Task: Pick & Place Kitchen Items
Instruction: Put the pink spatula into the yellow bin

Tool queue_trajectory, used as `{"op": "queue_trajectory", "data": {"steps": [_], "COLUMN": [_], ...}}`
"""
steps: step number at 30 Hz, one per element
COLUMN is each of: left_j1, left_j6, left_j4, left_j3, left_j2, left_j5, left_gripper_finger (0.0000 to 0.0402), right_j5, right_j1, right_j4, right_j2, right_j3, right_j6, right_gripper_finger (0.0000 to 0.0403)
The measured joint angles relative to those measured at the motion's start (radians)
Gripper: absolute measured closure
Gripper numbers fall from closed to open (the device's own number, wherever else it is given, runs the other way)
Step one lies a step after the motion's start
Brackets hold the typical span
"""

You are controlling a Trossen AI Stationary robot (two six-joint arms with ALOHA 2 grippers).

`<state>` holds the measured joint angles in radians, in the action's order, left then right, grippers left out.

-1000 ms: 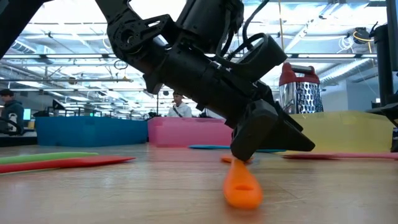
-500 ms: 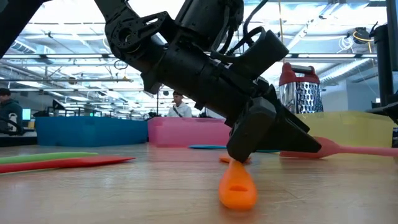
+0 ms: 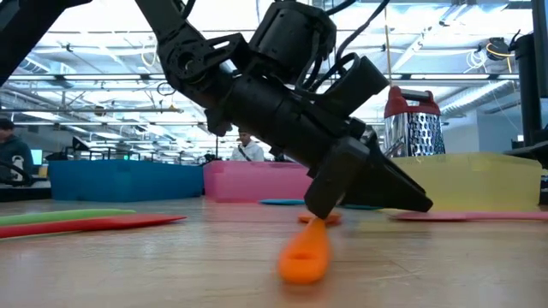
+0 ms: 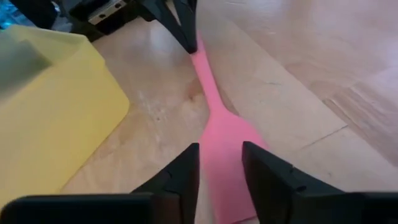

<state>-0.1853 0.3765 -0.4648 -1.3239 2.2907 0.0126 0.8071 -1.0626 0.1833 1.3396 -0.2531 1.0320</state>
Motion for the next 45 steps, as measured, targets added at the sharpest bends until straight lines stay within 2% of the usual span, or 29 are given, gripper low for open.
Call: {"op": "queue_trajectory", "data": {"steps": [2, 5, 9, 14, 18, 25, 31, 36, 45], "left_j1": [-0.004, -0.014, -0.015, -0.014, -0.015, -0.014, -0.015, -0.016, -0.015], "left_j6": [-0.005, -0.011, -0.032, -0.054, -0.132, -0.121, -0.132, -0.135, -0.198], "left_j4": [-0.026, -0.001, 0.029, 0.025, 0.072, 0.000, -0.020, -0.017, 0.006], "left_j3": [0.000, -0.014, -0.043, -0.058, -0.058, -0.060, -0.061, -0.061, -0.062], "left_j2": [0.001, 0.003, 0.003, 0.001, 0.001, 0.050, 0.073, 0.074, 0.075], "left_j5": [-0.031, -0.038, 0.004, 0.007, 0.007, 0.015, 0.031, 0.034, 0.036], "left_gripper_finger": [0.0289, 0.0283, 0.0240, 0.0181, 0.0157, 0.0162, 0.0171, 0.0172, 0.0172], "right_j5": [0.000, -0.001, -0.027, -0.073, -0.099, -0.100, -0.152, -0.165, -0.175], "right_j1": [0.000, 0.000, 0.000, 0.001, 0.001, 0.001, 0.000, 0.000, 0.000], "right_j4": [0.000, 0.001, 0.028, 0.050, 0.047, 0.001, -0.158, -0.244, -0.212], "right_j2": [0.000, 0.000, 0.000, -0.006, -0.028, -0.122, -0.164, -0.154, -0.074], "right_j3": [0.000, 0.000, 0.000, 0.000, 0.000, 0.000, 0.000, -0.002, -0.003], "right_j6": [-0.004, -0.003, -0.033, -0.131, -0.187, -0.231, -0.128, -0.020, -0.041], "right_gripper_finger": [0.0397, 0.0389, 0.0366, 0.0329, 0.0315, 0.0322, 0.0323, 0.0323, 0.0323]}}
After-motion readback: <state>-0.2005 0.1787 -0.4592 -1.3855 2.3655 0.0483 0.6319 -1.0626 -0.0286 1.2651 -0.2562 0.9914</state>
